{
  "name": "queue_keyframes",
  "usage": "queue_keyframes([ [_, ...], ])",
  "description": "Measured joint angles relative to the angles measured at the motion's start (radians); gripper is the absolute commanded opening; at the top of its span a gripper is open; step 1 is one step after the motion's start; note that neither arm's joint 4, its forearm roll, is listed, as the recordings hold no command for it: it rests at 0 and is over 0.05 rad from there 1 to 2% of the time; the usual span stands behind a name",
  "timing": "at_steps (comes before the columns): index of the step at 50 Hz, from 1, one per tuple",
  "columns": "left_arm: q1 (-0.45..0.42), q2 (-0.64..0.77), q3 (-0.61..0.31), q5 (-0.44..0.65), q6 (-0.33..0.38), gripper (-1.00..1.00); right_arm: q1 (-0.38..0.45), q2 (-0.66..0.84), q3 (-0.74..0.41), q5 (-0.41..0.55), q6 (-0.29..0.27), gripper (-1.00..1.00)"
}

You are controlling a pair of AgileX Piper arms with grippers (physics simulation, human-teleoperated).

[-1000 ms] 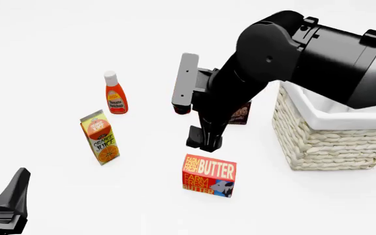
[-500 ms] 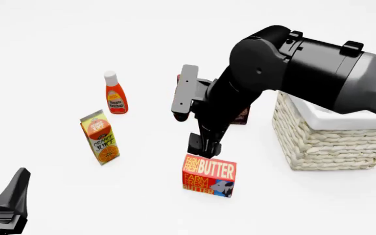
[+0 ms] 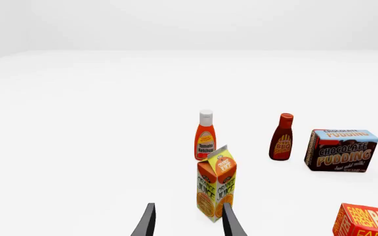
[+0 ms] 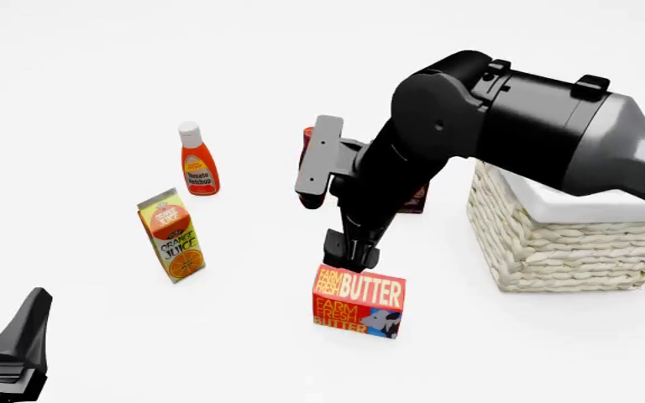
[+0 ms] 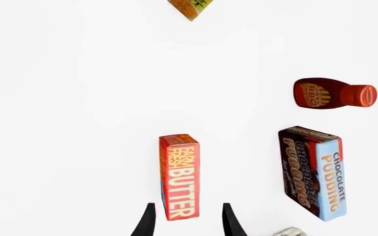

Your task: Pick the butter and place it in the basket.

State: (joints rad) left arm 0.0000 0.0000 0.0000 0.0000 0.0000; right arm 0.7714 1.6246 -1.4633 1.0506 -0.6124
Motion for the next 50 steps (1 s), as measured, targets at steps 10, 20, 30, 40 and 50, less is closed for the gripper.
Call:
queue_keyframes([
  [10, 0.0, 0.0, 0.0, 0.0, 0.0, 1.0, -0.001, 0.024, -0.011, -0.004, -0.001, 1.0],
  [20, 0.0, 0.0, 0.0, 0.0, 0.0, 1.0, -0.002, 0.056, -0.022, -0.012, -0.001, 1.0],
  [30, 0.0, 0.0, 0.0, 0.0, 0.0, 1.0, -0.002, 0.069, -0.022, -0.022, 0.0, 1.0],
  [40, 0.0, 0.0, 0.0, 0.0, 0.0, 1.0, 0.007, 0.075, -0.007, -0.04, 0.008, 1.0],
  [50, 0.0, 0.0, 0.0, 0.0, 0.0, 1.0, 0.012, 0.082, 0.01, -0.059, 0.013, 1.0],
])
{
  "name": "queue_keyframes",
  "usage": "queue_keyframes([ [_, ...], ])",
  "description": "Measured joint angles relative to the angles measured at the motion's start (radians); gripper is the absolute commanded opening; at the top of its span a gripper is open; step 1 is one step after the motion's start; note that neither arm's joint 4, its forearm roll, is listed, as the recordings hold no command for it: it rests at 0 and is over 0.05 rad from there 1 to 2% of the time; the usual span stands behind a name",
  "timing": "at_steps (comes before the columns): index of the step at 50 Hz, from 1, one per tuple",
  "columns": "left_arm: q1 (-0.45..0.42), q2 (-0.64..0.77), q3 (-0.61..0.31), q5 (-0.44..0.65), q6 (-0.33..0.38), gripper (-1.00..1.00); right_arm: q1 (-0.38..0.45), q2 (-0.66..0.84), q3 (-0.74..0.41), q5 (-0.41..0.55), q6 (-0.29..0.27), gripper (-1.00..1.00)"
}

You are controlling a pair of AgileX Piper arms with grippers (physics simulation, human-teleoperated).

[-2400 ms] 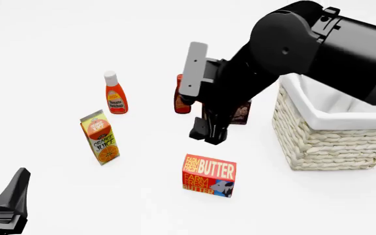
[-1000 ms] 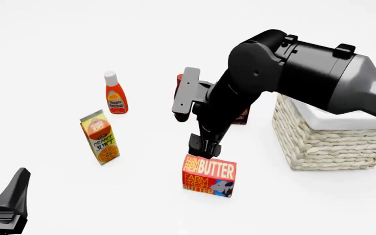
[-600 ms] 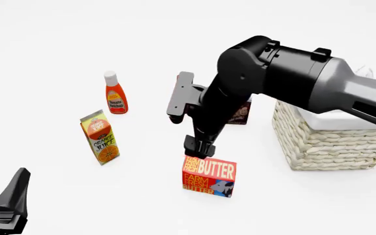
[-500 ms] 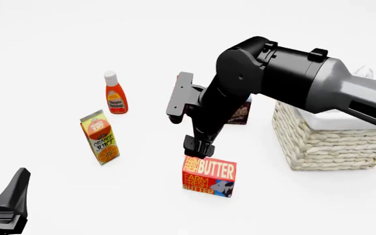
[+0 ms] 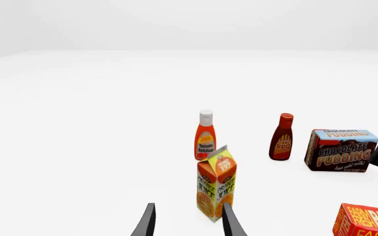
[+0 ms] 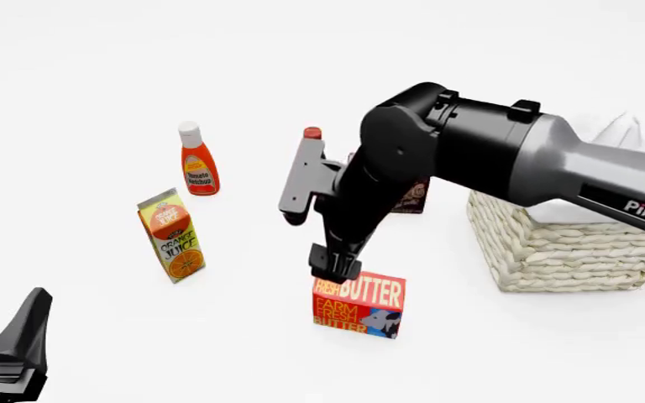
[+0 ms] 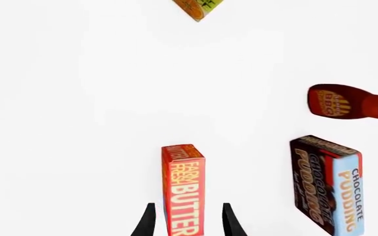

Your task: Pick the butter and place it in the basket.

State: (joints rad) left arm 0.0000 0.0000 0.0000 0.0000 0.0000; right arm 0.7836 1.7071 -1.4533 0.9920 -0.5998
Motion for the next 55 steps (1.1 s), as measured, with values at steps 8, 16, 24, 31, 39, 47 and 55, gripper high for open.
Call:
queue_keyframes([
  [8, 0.0, 0.0, 0.0, 0.0, 0.0, 1.0, 0.001, 0.007, 0.018, -0.016, 0.004, 1.0],
  [16, 0.0, 0.0, 0.0, 0.0, 0.0, 1.0, 0.002, 0.013, 0.031, -0.028, 0.008, 1.0],
  [24, 0.0, 0.0, 0.0, 0.0, 0.0, 1.0, 0.003, 0.021, 0.043, -0.039, 0.013, 1.0],
  [31, 0.0, 0.0, 0.0, 0.0, 0.0, 1.0, -0.001, 0.029, 0.049, -0.047, 0.013, 1.0],
  [39, 0.0, 0.0, 0.0, 0.0, 0.0, 1.0, -0.007, 0.038, 0.05, -0.053, 0.011, 1.0],
  [47, 0.0, 0.0, 0.0, 0.0, 0.0, 1.0, -0.012, 0.046, 0.052, -0.061, 0.01, 1.0],
  [55, 0.0, 0.0, 0.0, 0.0, 0.0, 1.0, -0.013, 0.052, 0.056, -0.069, 0.011, 1.0],
])
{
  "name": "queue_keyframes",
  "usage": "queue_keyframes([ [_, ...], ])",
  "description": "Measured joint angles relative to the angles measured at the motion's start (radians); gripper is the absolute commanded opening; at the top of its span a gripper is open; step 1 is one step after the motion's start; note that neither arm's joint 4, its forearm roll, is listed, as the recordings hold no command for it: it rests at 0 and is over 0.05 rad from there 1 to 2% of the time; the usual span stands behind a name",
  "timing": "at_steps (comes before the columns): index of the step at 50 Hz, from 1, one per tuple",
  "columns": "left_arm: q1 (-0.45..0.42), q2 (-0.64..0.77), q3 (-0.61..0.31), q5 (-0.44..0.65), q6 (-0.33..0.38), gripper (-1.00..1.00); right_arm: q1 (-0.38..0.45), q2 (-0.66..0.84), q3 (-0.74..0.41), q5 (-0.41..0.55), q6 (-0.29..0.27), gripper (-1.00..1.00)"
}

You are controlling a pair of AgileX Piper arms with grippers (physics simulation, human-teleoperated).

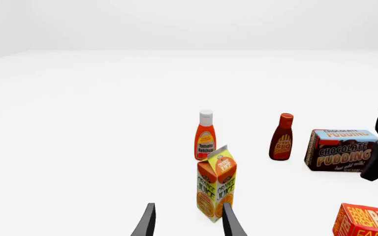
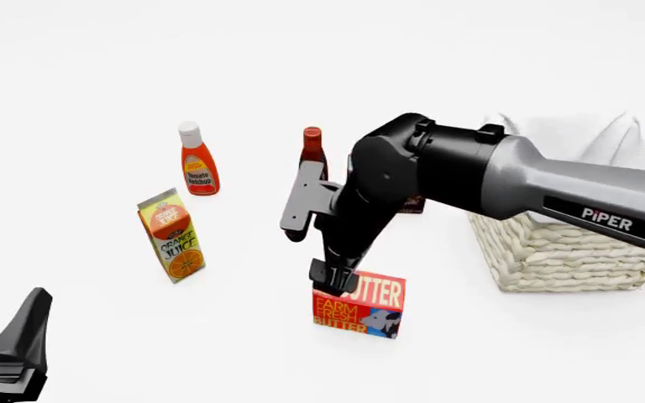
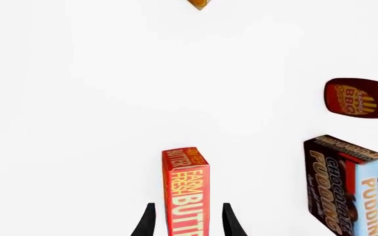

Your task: Pick the butter and place it in the basket.

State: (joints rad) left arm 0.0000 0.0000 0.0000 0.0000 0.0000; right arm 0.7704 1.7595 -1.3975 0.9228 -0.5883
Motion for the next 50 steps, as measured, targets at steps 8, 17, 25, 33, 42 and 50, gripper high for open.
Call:
queue_keyframes([
  [8, 0.0, 0.0, 0.0, 0.0, 0.0, 1.0, -0.003, 0.014, 0.008, -0.015, -0.002, 1.0],
  [17, 0.0, 0.0, 0.0, 0.0, 0.0, 1.0, -0.01, 0.032, 0.013, -0.03, -0.008, 1.0],
  [25, 0.0, 0.0, 0.0, 0.0, 0.0, 1.0, -0.014, 0.044, 0.016, -0.041, -0.007, 1.0],
  [33, 0.0, 0.0, 0.0, 0.0, 0.0, 1.0, -0.016, 0.055, 0.012, -0.045, -0.005, 1.0],
  [42, 0.0, 0.0, 0.0, 0.0, 0.0, 1.0, -0.014, 0.064, 0.008, -0.047, -0.001, 1.0],
  [50, 0.0, 0.0, 0.0, 0.0, 0.0, 1.0, -0.011, 0.071, 0.007, -0.052, 0.002, 1.0],
])
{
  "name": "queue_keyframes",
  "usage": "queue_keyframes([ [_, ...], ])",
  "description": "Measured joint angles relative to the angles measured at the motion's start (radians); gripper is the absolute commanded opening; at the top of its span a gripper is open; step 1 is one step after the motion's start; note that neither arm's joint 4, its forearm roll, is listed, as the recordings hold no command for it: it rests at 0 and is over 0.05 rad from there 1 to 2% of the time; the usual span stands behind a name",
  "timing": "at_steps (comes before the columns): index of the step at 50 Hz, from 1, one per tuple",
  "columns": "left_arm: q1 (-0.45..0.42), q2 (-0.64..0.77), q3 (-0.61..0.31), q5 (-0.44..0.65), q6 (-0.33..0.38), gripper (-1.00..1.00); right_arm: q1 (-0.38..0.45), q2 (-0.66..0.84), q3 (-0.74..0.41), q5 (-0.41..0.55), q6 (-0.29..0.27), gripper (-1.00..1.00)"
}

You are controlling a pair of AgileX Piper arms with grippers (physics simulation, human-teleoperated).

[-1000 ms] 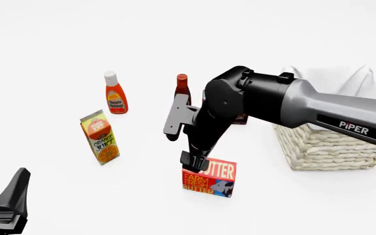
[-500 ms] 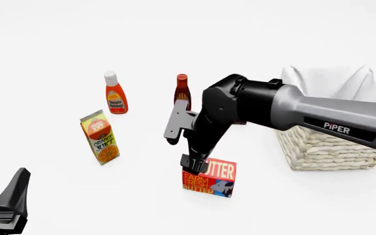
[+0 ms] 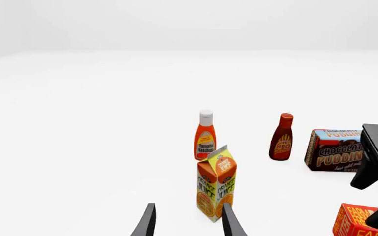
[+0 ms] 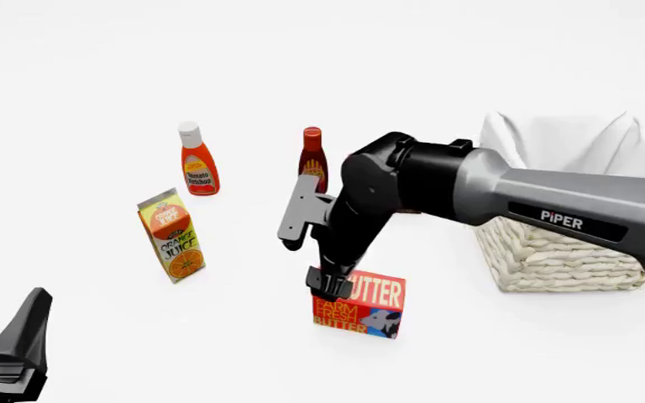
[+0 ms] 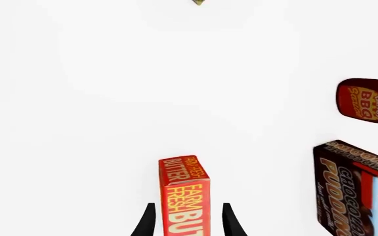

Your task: Pick the butter and place it in the basket.

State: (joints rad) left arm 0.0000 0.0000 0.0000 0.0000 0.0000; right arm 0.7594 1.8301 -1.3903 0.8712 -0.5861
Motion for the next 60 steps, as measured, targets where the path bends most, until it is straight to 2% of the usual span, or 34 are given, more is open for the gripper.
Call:
queue_keyframes([
  [60, 0.0, 0.0, 0.0, 0.0, 0.0, 1.0, 0.002, 0.032, 0.033, -0.041, 0.016, 1.0],
])
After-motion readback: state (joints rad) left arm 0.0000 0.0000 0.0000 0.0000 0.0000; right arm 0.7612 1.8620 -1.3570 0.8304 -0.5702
